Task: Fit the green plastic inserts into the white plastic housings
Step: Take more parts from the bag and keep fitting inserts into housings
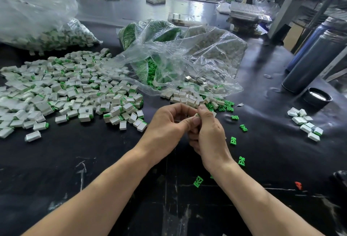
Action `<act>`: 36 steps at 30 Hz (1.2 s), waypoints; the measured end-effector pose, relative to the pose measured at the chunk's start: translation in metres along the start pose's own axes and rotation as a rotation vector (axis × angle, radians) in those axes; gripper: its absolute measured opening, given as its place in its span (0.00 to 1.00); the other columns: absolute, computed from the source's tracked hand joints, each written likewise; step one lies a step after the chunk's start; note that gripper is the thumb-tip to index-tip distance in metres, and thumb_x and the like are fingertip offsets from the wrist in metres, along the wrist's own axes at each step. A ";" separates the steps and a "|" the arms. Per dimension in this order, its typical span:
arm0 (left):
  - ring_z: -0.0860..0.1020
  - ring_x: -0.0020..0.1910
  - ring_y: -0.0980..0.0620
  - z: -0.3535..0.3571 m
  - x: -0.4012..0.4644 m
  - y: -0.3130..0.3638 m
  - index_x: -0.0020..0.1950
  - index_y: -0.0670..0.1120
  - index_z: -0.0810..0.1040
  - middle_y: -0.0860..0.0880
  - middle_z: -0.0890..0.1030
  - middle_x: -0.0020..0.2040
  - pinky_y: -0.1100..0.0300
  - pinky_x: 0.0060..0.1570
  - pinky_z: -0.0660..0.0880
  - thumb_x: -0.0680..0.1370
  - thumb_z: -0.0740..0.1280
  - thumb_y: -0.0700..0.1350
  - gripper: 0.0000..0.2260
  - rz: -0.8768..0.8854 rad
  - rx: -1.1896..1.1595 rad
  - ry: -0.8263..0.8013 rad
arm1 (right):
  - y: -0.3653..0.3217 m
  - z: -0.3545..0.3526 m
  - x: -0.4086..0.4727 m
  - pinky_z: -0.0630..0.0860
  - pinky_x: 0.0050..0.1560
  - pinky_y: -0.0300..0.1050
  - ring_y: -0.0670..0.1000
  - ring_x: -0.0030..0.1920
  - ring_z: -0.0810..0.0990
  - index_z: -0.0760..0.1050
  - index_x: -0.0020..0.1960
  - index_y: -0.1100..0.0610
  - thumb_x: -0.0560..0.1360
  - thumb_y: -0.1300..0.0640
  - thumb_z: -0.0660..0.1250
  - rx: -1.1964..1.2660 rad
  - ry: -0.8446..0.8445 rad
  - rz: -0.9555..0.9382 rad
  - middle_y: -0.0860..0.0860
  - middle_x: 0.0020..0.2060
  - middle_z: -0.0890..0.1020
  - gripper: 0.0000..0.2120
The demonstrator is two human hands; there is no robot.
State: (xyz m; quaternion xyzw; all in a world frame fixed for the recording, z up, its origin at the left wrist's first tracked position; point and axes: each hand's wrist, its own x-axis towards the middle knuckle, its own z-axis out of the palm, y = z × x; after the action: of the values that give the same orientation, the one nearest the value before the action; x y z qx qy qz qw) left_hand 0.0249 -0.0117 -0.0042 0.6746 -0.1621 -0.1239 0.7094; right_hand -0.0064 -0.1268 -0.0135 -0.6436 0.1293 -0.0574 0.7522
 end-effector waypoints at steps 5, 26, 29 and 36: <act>0.82 0.41 0.52 0.000 -0.001 -0.001 0.48 0.40 0.83 0.45 0.85 0.41 0.57 0.49 0.79 0.78 0.73 0.36 0.01 -0.001 -0.001 0.032 | 0.006 0.006 0.002 0.73 0.44 0.49 0.45 0.37 0.77 0.85 0.41 0.45 0.76 0.37 0.54 -0.170 0.104 -0.073 0.42 0.30 0.79 0.23; 0.83 0.40 0.55 0.007 -0.005 0.000 0.45 0.43 0.83 0.44 0.87 0.42 0.64 0.41 0.79 0.78 0.72 0.36 0.04 0.013 0.064 0.122 | 0.007 0.008 0.004 0.74 0.45 0.55 0.60 0.39 0.77 0.79 0.33 0.56 0.75 0.43 0.49 -0.312 0.161 -0.152 0.57 0.34 0.81 0.27; 0.83 0.38 0.56 0.008 -0.006 -0.001 0.44 0.44 0.83 0.46 0.87 0.41 0.66 0.37 0.77 0.79 0.72 0.37 0.05 0.015 0.064 0.129 | 0.006 0.008 0.003 0.75 0.44 0.56 0.57 0.37 0.75 0.76 0.28 0.55 0.75 0.44 0.49 -0.333 0.151 -0.159 0.55 0.30 0.79 0.27; 0.83 0.37 0.56 0.008 -0.006 -0.001 0.46 0.43 0.83 0.47 0.86 0.39 0.67 0.36 0.77 0.79 0.72 0.38 0.03 0.009 0.047 0.113 | 0.008 0.006 0.004 0.76 0.43 0.52 0.53 0.36 0.78 0.81 0.31 0.55 0.76 0.41 0.50 -0.323 0.174 -0.162 0.49 0.29 0.81 0.29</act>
State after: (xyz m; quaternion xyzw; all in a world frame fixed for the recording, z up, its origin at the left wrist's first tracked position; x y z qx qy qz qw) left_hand 0.0165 -0.0164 -0.0051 0.6963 -0.1275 -0.0785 0.7020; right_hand -0.0019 -0.1203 -0.0211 -0.7568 0.1491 -0.1516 0.6181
